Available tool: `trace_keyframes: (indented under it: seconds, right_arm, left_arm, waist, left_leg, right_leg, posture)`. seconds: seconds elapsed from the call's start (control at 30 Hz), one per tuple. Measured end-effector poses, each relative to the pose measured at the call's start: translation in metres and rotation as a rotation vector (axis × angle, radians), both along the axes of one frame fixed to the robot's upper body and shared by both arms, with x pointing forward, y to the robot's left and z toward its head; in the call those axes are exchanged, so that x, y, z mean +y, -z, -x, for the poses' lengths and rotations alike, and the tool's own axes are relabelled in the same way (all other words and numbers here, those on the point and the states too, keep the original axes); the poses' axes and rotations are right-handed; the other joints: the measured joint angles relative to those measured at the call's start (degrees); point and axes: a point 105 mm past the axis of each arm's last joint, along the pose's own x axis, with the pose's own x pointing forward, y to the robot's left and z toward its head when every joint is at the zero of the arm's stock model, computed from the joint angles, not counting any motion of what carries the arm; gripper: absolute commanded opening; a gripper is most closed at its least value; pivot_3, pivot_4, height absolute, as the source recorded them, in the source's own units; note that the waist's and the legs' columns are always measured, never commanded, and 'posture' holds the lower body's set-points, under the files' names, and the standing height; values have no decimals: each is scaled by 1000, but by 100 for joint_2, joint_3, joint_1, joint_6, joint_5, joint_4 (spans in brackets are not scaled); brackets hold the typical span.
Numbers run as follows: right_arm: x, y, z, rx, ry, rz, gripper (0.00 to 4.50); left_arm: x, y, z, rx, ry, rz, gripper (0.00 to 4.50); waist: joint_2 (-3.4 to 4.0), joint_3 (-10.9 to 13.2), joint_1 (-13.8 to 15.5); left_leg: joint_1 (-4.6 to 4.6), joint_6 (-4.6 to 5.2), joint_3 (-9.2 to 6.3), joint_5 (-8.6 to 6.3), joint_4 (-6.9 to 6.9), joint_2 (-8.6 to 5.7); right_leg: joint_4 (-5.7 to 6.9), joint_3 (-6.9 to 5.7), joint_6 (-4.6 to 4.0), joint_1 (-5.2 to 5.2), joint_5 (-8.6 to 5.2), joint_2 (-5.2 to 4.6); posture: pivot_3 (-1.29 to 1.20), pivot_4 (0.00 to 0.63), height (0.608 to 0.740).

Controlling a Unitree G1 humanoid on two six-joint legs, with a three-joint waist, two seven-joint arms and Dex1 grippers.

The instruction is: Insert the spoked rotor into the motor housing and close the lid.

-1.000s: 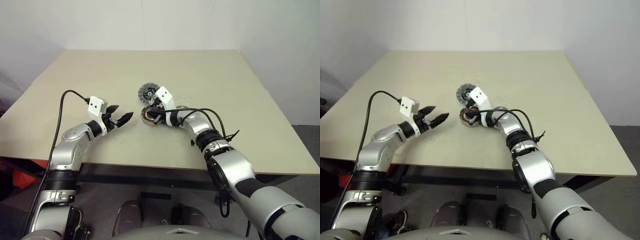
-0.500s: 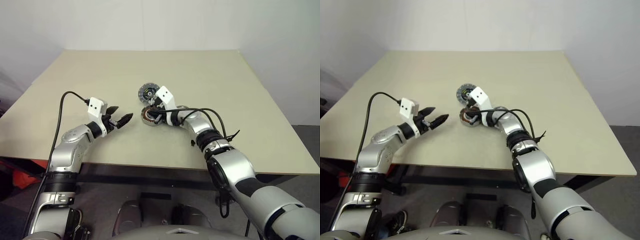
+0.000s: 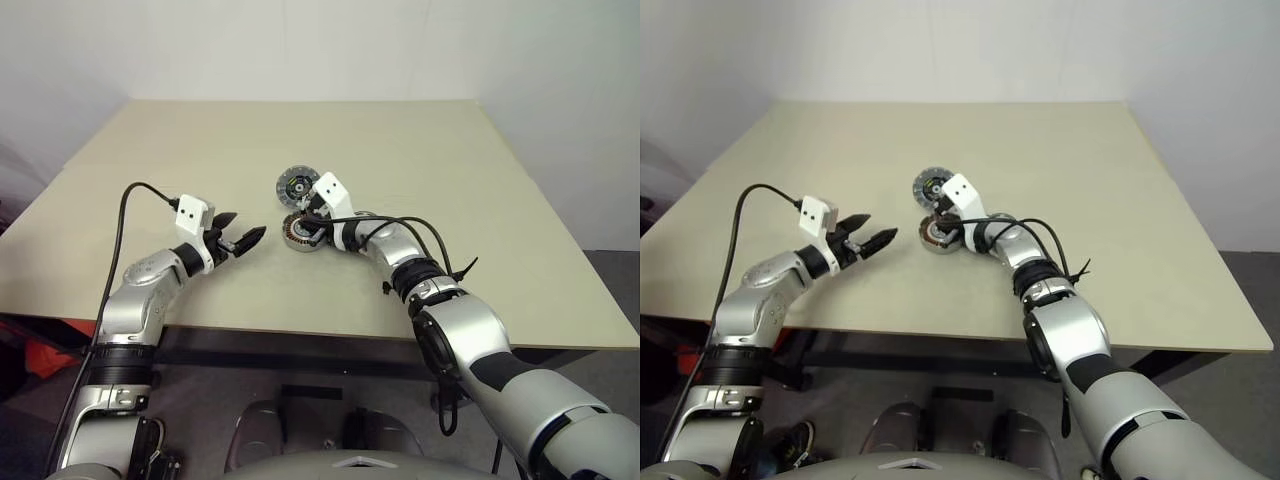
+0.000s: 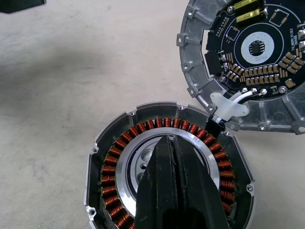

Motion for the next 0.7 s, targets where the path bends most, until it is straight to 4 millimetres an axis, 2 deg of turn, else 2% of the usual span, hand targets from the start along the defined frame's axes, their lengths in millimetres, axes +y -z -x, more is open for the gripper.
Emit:
trace_keyframes:
  seconds: [0.23,0.47,0.57,0.7]
  right_arm:
    - [-6,-4,-3,-2,22,-20,60]
    - [-4,-28,-11,-52,15,-53,60]
    - [-1,-25,-9,-43,3,-56,60]
    - [8,-4,3,11,-21,-55,60]
  left_arm:
    - [1,2,1,7,-2,0,4500]
    - [0,2,1,7,-2,0,4500]
    - [1,2,1,7,-2,0,4500]
    - [1,2,1,7,-2,0,4500]
  waist:
    - [0,0,3]
    - [0,0,-3]
    - [0,0,1]
    - [0,0,-1]
  left_leg:
    - [0,-1,0,0,0,0]
    - [-1,0,0,0,0,1]
    - [-2,0,0,0,0,0]
    - [-2,0,0,1,0,1]
  right_leg:
    - [1,0,-1,0,0,0]
    - [4,0,-2,-3,0,0]
    - [3,0,-2,-2,0,0]
    - [3,0,-2,-3,0,0]
  posture:
    - [0,0,740]
    - [0,0,740]
    - [0,0,740]
    - [0,0,740]
